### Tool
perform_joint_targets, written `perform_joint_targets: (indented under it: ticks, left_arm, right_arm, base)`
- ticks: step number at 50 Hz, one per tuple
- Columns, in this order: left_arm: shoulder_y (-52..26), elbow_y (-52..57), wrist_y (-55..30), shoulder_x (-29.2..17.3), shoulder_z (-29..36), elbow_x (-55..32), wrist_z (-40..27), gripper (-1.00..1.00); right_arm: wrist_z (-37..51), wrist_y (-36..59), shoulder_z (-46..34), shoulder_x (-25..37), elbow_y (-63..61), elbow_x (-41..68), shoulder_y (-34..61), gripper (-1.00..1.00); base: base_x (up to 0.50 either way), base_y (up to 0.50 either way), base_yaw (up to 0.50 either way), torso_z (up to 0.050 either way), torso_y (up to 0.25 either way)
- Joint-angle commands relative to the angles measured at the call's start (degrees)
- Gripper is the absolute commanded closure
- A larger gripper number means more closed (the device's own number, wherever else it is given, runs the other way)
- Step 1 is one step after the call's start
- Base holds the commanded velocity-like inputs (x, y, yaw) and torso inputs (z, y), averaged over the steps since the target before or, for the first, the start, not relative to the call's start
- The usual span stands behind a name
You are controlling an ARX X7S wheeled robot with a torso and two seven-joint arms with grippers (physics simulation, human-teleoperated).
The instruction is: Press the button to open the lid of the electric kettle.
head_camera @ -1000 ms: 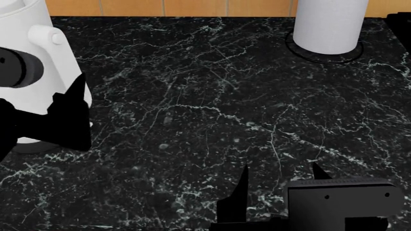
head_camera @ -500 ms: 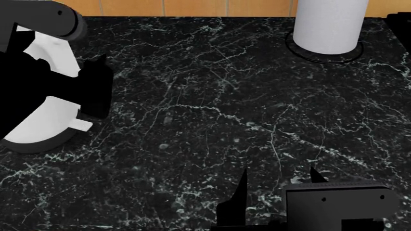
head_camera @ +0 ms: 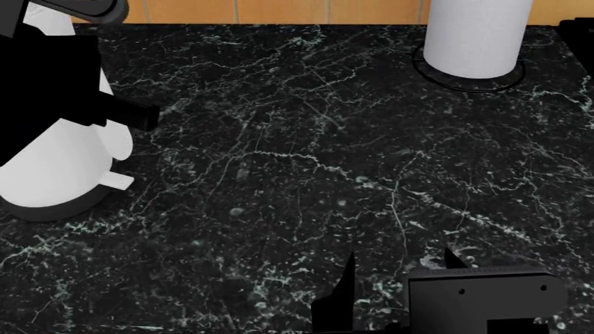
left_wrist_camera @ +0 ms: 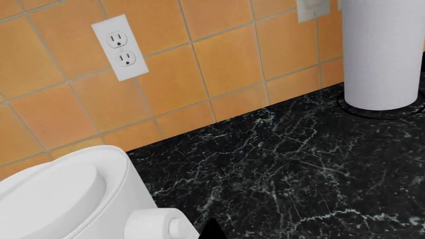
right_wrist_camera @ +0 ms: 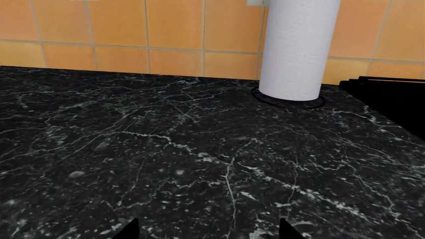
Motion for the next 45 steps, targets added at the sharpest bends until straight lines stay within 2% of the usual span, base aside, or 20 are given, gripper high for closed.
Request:
perform_joint_targets:
  ticks: [1,15,34,45]
  left_arm:
    - [-1.17,-1.94,2.33,1.01,-0.03,2.01,1.64,1.0]
    - [0.39,-7.46,7.69,-0.76,4.29,7.79,7.31,1.0]
    - [3.28,-10.75,10.87,-3.2,5.7,10.72,8.58,1.0]
    - [2.41,-13.71,12.17,-3.12,7.57,12.58,10.68,1.0]
  right_arm:
    - [-0.82,-0.27,1.04,-0.82,0.31,-0.71,-0.46,-1.0]
    - [-0.92,-2.49,0.59,-0.17,1.92,-0.64,-1.59,-1.0]
    - [-0.6,-4.69,-1.07,0.37,3.97,-0.8,-2.44,-1.0]
    - [-0.14,-4.26,-1.3,0.43,3.96,-0.23,-2.38,-1.0]
  base:
    - [0.0,0.0,0.0,0.0,0.0]
    - [0.0,0.0,0.0,0.0,0.0]
    - [0.0,0.0,0.0,0.0,0.0]
    - [0.01,0.0,0.0,0.0,0.0]
